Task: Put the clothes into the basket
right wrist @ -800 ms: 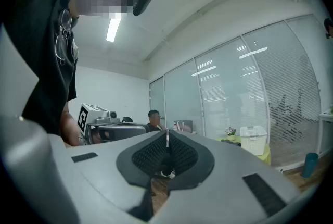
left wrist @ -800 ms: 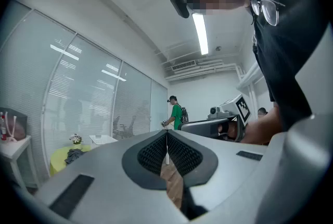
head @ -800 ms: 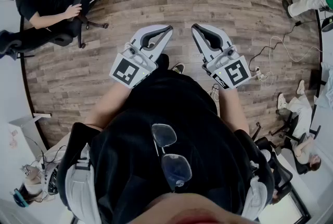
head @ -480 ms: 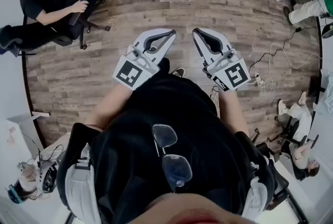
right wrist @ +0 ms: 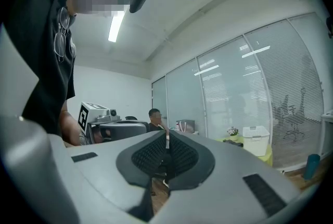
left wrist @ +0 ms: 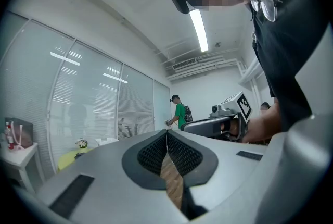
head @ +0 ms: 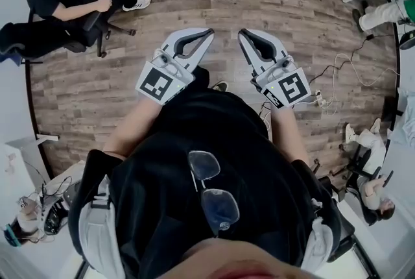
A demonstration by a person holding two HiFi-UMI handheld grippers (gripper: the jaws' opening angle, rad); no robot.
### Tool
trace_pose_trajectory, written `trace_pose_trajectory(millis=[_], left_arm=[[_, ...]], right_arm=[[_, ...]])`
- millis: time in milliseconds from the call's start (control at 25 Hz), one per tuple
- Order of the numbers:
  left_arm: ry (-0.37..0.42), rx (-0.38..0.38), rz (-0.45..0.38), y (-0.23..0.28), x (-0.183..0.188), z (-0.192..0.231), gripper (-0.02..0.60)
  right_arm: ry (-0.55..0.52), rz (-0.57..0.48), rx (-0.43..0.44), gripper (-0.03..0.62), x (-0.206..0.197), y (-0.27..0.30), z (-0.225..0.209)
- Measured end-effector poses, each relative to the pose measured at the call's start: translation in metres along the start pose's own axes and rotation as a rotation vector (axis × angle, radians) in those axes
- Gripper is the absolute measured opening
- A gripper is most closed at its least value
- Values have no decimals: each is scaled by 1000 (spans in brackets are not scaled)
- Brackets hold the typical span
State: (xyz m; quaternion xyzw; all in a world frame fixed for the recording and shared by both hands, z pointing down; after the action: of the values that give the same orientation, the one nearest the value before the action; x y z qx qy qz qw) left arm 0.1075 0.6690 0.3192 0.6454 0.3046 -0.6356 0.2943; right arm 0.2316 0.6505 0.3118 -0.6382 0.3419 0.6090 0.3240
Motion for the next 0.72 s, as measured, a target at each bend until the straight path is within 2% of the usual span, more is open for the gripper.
trace_pose_trajectory(millis=[200, 320, 720], left_arm=[[18, 19, -16, 4, 3, 12, 11], [-3, 28, -16, 0, 2, 27, 11], [-30, 43, -9, 5, -6, 112, 11]], right_arm=[[-5, -7, 12, 35, 2, 8, -7], [-2, -4, 14, 35, 1, 22, -9], [13, 26, 21, 35, 0, 100, -34]])
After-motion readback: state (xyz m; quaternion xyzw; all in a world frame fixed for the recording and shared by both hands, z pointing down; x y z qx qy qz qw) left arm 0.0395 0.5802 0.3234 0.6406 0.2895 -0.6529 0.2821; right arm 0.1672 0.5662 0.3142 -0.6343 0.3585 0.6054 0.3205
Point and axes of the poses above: the fingertips, and each gripper's own axes: y forward along the fingers, z to its left, x out of its top, the point moved 4 cm from there along -y, backward along the fingers, and after that the axes turned 4 degrees about -x, right-handed, at the moved point
